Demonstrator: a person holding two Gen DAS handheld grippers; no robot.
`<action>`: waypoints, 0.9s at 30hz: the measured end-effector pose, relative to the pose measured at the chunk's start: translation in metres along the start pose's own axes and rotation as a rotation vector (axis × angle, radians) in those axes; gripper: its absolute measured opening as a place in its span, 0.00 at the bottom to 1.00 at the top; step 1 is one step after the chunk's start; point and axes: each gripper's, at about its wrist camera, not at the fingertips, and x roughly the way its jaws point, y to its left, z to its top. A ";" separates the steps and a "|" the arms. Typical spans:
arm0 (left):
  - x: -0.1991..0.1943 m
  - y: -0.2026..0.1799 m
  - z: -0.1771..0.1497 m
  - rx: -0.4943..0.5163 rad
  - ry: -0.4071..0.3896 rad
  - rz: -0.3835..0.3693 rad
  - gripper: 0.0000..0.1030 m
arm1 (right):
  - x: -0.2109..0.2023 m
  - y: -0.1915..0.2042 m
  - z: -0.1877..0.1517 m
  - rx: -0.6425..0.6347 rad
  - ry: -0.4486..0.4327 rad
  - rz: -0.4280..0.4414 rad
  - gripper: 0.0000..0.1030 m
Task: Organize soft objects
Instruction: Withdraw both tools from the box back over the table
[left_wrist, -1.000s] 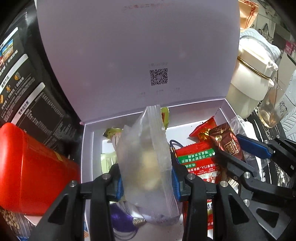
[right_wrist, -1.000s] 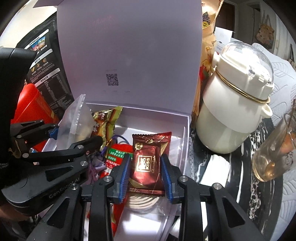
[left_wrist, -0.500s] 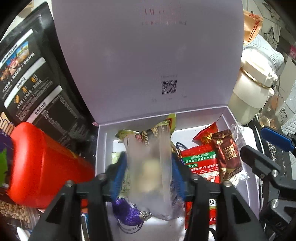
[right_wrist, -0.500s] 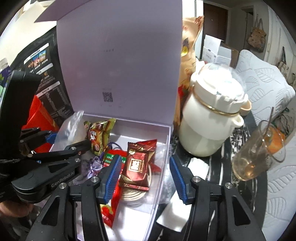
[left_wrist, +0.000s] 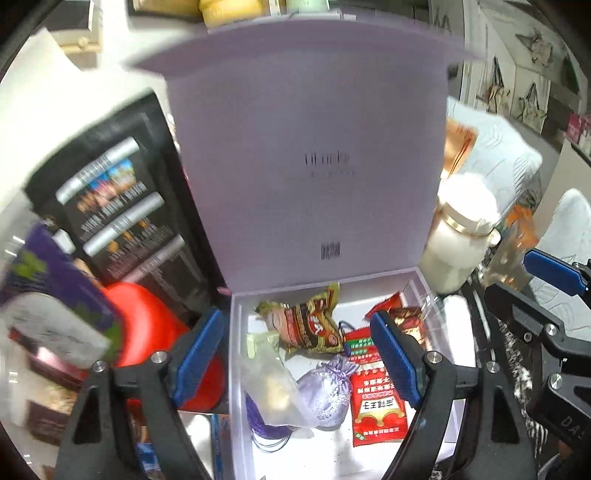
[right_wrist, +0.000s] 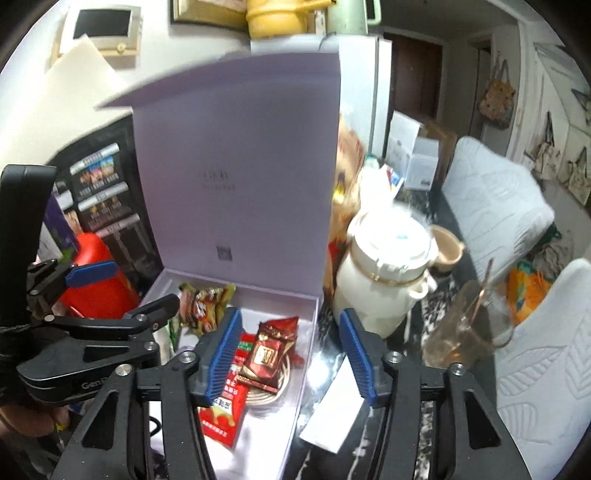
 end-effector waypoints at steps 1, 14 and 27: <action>-0.005 0.002 0.002 0.000 -0.014 0.001 0.80 | -0.009 0.000 0.002 -0.002 -0.020 -0.002 0.59; -0.110 0.013 0.003 -0.007 -0.206 -0.012 0.80 | -0.111 0.016 0.014 -0.024 -0.242 -0.022 0.76; -0.194 0.022 -0.036 -0.008 -0.343 -0.011 0.80 | -0.193 0.034 -0.013 -0.029 -0.377 -0.044 0.86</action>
